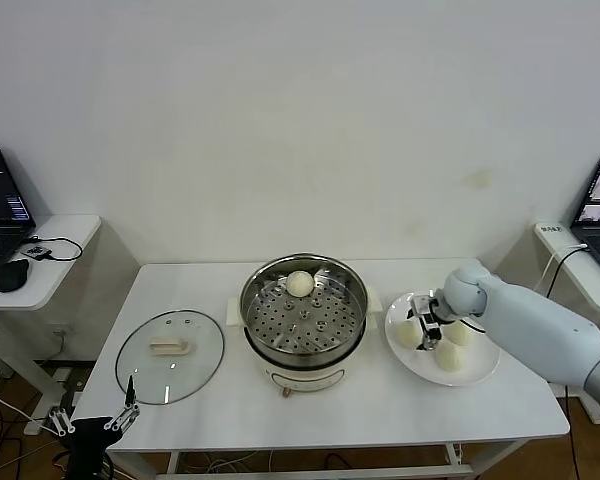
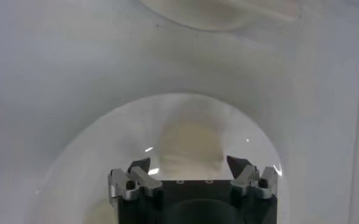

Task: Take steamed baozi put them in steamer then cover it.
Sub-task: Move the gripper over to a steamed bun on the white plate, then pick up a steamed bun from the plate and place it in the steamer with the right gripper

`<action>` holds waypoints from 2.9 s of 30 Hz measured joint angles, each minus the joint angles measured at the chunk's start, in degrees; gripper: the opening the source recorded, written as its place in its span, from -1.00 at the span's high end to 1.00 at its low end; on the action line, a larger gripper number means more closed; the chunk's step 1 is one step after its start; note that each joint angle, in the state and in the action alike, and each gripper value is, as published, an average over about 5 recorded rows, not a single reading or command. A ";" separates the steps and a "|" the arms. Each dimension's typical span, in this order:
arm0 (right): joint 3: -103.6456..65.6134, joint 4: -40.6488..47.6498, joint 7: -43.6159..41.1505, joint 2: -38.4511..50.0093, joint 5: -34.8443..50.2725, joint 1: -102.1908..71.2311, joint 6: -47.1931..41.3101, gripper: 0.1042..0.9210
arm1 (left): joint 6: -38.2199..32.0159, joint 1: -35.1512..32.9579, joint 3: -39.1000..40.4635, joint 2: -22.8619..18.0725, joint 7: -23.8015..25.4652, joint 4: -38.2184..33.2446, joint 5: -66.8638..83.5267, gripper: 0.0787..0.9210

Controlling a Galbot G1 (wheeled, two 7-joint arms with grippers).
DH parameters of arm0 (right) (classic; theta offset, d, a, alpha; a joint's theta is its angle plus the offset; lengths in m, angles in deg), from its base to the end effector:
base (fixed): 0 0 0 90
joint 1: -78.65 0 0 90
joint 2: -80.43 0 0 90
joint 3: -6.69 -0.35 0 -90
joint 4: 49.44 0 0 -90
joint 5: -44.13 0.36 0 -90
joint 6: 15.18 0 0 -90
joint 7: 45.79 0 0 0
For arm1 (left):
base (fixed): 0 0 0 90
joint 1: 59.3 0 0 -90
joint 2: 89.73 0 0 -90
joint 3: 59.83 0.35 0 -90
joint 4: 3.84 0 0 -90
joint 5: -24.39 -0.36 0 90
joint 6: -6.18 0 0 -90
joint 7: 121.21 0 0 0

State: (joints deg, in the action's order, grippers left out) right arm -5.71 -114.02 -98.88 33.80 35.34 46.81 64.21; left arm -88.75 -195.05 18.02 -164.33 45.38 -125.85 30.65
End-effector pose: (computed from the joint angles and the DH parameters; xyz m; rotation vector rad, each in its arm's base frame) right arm 0.5337 -0.1156 -0.2492 1.2326 -1.4247 1.4891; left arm 0.1105 0.1042 -0.3089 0.3492 -3.0040 -0.3727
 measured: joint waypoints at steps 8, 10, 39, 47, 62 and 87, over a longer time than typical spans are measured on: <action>-0.44 0.35 -0.68 -0.03 -0.14 -0.27 0.17 -0.22 | -0.01 -0.08 -0.02 -0.11 -0.03 -0.27 -0.01 -0.77; -0.59 0.40 -0.80 -0.06 -0.13 -0.33 0.17 -0.19 | -0.01 -0.09 -0.02 -0.12 -0.03 -0.37 -0.01 -0.77; 12.77 -13.23 -3.32 6.83 17.38 26.59 -5.70 -0.18 | 0.05 1.22 1.45 0.58 0.02 -0.71 -0.04 -0.77; 19.54 -18.48 -0.40 2.44 28.25 37.04 -9.75 -0.18 | 0.06 1.73 1.67 1.28 0.01 -0.87 0.38 -0.77; 23.07 -18.07 7.30 -12.05 37.36 35.45 -18.53 -0.20 | 0.12 2.14 0.72 0.49 0.20 -0.66 0.63 -0.77; 21.97 -7.84 12.24 -26.05 36.50 23.90 -23.84 -0.20 | -0.04 3.32 -0.22 0.13 0.16 0.97 0.73 -0.77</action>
State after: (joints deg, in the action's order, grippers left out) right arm 16.26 -121.86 -86.64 7.76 71.84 70.71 40.36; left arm -88.79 -191.73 17.80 -164.20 45.54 -124.88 31.38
